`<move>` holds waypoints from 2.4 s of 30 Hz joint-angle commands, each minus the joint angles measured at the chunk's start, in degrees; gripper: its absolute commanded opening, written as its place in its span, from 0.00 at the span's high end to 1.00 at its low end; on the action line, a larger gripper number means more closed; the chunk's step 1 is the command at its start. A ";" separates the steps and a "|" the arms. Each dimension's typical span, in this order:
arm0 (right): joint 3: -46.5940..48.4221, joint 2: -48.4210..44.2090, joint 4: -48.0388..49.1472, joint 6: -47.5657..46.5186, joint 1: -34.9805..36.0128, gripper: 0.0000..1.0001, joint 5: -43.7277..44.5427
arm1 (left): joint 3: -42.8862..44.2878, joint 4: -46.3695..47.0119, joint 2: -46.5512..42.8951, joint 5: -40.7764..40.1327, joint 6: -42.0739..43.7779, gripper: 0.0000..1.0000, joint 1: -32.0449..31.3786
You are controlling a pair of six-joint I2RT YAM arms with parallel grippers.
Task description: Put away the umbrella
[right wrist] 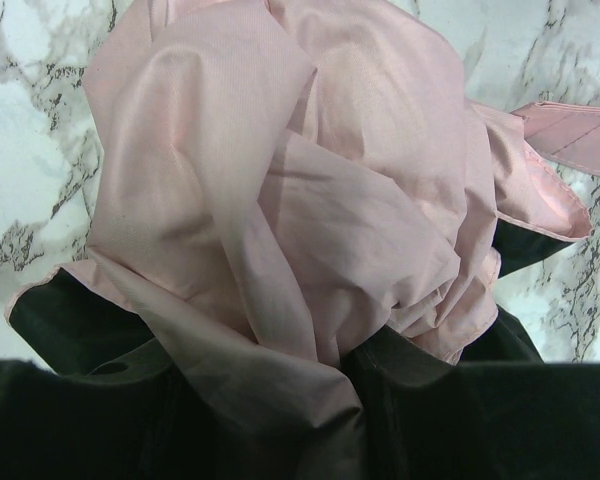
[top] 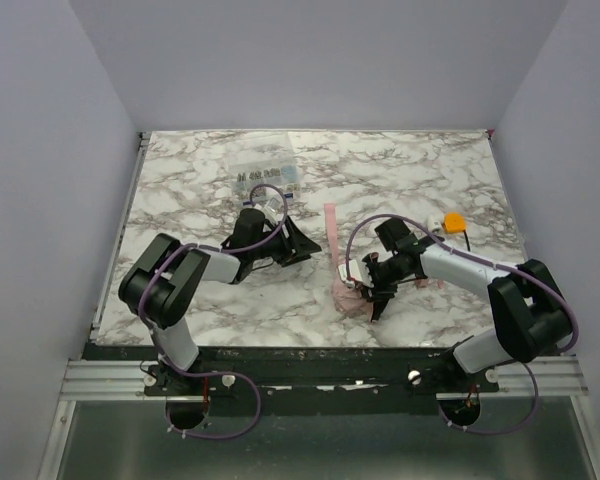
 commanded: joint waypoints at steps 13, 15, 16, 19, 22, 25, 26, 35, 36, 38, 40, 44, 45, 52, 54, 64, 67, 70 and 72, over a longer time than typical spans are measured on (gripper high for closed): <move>7.91 15.00 -18.04 4.68 0.94 0.78 5.49 | -12.48 10.44 -20.07 -9.90 13.12 0.43 2.74; 10.19 17.34 -20.27 5.33 1.10 0.78 4.41 | -16.01 8.40 -30.08 -13.68 20.02 0.38 2.66; 11.38 18.52 -20.71 6.21 1.18 0.78 4.42 | -17.42 7.85 -34.23 -14.56 22.99 0.34 2.66; 15.14 23.41 -23.11 8.67 1.35 0.78 4.70 | -22.66 9.39 -46.76 -14.26 30.48 0.12 2.66; 17.60 26.78 -23.78 10.59 1.72 0.78 5.16 | -26.11 14.98 -51.96 -6.84 36.66 0.09 0.67; 19.24 29.40 -24.88 11.78 2.25 0.78 4.35 | -27.35 15.42 -53.11 -3.14 50.41 0.10 -9.09; 19.52 30.09 -24.81 12.13 2.56 0.78 4.32 | -26.78 11.92 -53.44 -4.78 56.22 0.11 -14.80; 18.86 31.72 -22.38 13.19 2.90 0.77 5.32 | -19.05 -5.43 -35.64 -30.32 87.01 0.11 -40.18; 18.78 31.57 -22.27 13.22 2.84 0.77 5.66 | -18.38 -2.52 -32.13 -33.72 88.45 0.10 -41.18; 18.45 31.32 -21.88 13.31 2.89 0.77 5.99 | -16.93 0.83 -26.69 -35.75 91.07 0.10 -41.97; 18.07 30.93 -21.43 13.18 2.93 0.76 5.85 | -15.42 4.63 -22.37 -37.39 93.04 0.10 -41.94; 17.79 30.75 -21.09 13.17 3.10 0.75 5.96 | -11.59 8.83 -14.67 -39.57 96.82 0.09 -41.99; 17.82 30.70 -21.07 13.17 3.06 0.75 6.01 | -11.47 11.02 -13.62 -39.96 97.12 0.09 -41.99; 17.86 30.87 -21.08 12.99 3.15 0.75 5.84 | -11.24 13.82 -10.70 -40.80 98.80 0.10 -42.78; 18.08 31.09 -21.18 12.99 3.11 0.75 5.68 | -10.64 13.97 -8.86 -39.89 98.94 0.10 -42.78; 17.82 30.22 -21.62 12.41 3.16 0.73 4.52 | -3.83 6.60 2.08 -37.30 93.96 0.16 -39.72; 18.02 28.98 -22.10 11.57 3.15 0.68 2.20 | -2.29 0.33 3.35 -35.62 89.17 0.31 -38.80; 19.12 26.86 -22.80 10.87 3.04 0.60 -1.65 | 0.63 -7.74 5.81 -34.99 84.18 0.59 -38.28; 19.44 24.51 -22.12 11.05 2.82 0.53 -3.92 | 0.17 -8.27 6.97 -34.23 81.73 0.92 -38.28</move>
